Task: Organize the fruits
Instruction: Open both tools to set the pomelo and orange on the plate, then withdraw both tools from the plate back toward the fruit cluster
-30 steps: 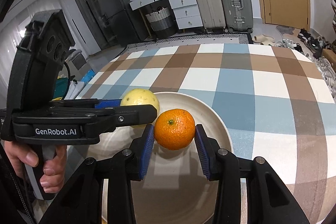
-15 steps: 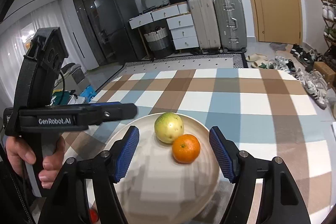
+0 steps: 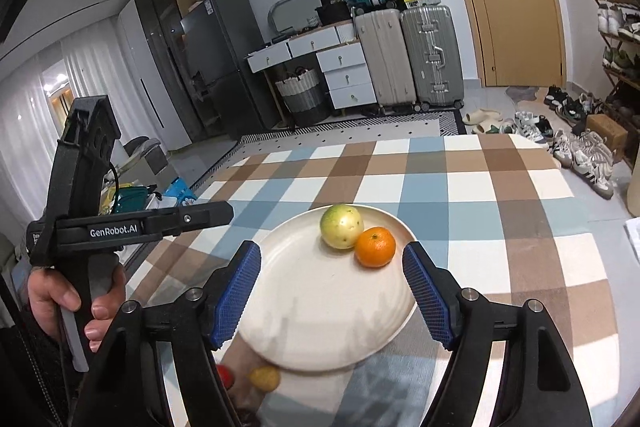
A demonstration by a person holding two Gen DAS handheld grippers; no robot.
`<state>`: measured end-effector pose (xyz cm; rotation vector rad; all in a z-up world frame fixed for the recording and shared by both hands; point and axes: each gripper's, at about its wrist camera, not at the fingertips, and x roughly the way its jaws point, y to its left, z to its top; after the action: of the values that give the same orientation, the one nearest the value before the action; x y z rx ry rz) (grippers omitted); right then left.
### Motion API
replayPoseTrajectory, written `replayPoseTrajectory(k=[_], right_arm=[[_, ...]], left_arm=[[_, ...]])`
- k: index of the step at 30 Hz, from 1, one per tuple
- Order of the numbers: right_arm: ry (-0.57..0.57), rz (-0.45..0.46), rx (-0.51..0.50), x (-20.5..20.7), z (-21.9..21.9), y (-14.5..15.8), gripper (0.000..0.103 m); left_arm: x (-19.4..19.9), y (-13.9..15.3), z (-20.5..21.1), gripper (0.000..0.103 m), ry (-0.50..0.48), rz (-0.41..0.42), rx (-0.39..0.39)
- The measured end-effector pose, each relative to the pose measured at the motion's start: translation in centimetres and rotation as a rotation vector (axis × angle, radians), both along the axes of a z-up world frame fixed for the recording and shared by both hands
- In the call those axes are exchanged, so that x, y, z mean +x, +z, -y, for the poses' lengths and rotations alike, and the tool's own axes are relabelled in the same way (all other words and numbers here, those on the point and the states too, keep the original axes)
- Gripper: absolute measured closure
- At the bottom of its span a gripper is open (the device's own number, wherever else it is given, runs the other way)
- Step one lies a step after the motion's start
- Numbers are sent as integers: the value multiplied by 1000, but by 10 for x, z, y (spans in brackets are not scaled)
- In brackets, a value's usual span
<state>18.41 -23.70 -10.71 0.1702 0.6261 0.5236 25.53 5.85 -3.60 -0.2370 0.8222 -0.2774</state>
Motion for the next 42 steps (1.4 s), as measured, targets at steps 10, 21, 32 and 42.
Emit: replayPoseTrajectory(k=[10,21,32,42], right_arm=[[14,23,-3,-50,-6,6,22],[10,41,27,-98,-7,7,9],[21,38,50,-135,-3,3,1],[37,26,13,-156,-10,-4,1]], left_arm=[[-70,8,-5,29,44,37,36],[-133,15,-10,7,77,72,56],[-185,11,-10,1,74,86,61],[-205,-21,-5,1,37,20,52]])
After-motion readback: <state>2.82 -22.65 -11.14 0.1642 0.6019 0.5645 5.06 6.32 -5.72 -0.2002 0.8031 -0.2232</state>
